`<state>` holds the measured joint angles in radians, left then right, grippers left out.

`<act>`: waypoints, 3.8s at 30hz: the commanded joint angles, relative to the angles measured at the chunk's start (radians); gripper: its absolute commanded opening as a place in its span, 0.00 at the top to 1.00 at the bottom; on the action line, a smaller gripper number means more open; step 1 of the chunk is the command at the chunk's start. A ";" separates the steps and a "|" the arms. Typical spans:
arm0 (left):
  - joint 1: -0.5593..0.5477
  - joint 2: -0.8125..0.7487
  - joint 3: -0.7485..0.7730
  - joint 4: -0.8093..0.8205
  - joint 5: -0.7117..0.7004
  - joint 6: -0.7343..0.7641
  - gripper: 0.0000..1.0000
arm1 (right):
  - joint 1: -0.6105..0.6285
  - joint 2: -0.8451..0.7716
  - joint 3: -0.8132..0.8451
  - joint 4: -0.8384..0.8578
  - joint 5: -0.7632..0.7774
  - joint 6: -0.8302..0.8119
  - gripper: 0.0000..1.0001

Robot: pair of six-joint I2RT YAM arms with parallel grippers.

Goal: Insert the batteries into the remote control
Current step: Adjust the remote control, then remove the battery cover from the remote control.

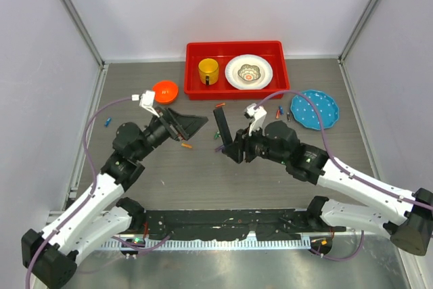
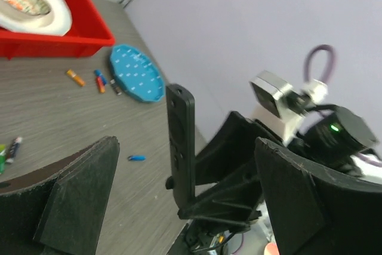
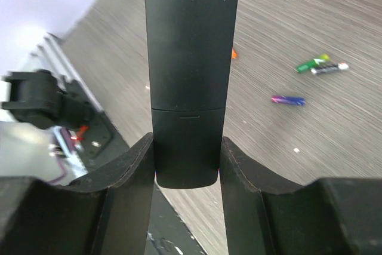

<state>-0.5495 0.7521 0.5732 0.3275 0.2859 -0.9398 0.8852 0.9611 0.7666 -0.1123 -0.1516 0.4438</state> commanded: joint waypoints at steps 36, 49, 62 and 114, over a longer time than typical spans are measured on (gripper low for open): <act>-0.277 0.348 0.021 0.127 -0.221 0.049 0.42 | 0.236 0.099 0.134 -0.221 0.452 -0.114 0.76; -0.276 0.351 0.004 0.128 -0.229 0.053 0.66 | 0.236 0.096 0.123 -0.221 0.448 -0.113 0.74; -0.274 0.329 -0.007 0.140 -0.335 0.061 1.00 | 0.236 0.048 0.143 -0.247 0.429 -0.074 0.10; -0.276 0.142 -0.266 0.486 -0.475 0.044 1.00 | -0.006 0.117 -0.220 0.577 0.110 0.604 0.27</act>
<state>-0.8288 0.9115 0.3080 0.7670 -0.1833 -0.8875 0.8814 1.0695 0.5030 0.3973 -0.0429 1.0454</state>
